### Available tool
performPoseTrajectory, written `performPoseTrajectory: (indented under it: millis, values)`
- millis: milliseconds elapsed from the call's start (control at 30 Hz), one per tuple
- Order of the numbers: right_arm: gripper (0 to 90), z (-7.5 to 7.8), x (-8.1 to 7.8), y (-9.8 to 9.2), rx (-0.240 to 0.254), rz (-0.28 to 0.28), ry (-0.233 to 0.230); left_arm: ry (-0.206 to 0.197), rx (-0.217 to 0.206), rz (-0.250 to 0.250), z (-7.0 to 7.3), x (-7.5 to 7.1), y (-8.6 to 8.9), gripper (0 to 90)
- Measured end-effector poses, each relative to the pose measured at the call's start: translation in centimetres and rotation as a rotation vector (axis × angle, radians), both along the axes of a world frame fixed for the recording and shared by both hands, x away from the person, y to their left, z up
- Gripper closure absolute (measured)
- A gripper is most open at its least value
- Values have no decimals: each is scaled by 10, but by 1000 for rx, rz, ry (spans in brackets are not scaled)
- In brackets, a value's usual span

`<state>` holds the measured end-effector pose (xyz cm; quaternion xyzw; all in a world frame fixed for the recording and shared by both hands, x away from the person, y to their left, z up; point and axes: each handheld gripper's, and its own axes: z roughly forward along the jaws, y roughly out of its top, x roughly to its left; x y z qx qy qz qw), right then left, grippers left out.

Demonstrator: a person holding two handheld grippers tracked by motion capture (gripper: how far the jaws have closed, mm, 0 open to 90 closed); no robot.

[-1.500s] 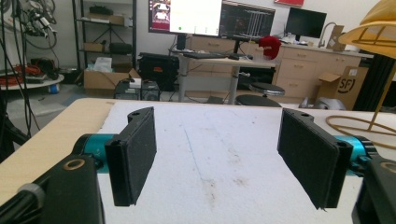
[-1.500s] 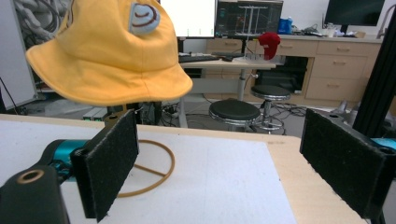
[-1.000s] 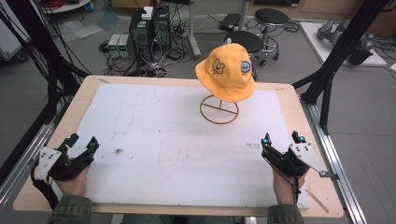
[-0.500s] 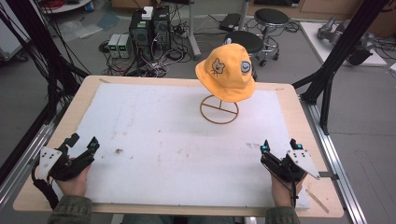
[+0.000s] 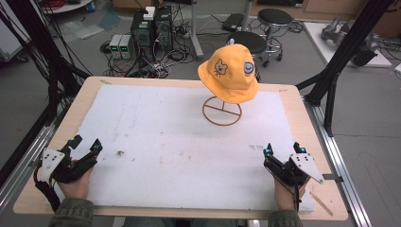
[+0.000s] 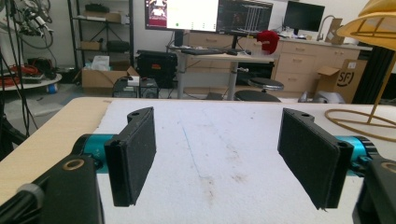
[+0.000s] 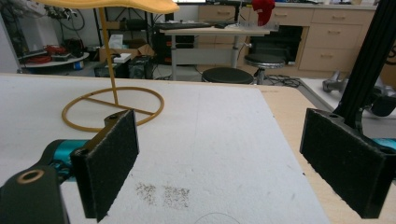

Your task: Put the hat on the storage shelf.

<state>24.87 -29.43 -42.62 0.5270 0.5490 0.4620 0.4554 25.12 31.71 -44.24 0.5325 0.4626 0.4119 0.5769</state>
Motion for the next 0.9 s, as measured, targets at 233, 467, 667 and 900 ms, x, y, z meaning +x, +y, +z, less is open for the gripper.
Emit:
performPoseTrajectory:
  millis: [233,467,667,900]
  values:
    - [106,-2,1,0,-9,4,8,7,8,-11,0,1,-2,281]
    - [106,-3,1,1,-10,10,14,10,9,-18,-1,1,-3,281]
    - [106,-4,2,1,-16,14,14,13,9,-19,-1,2,-3,281]
    - [106,-5,3,3,-19,23,20,12,9,-21,-1,2,-3,281]
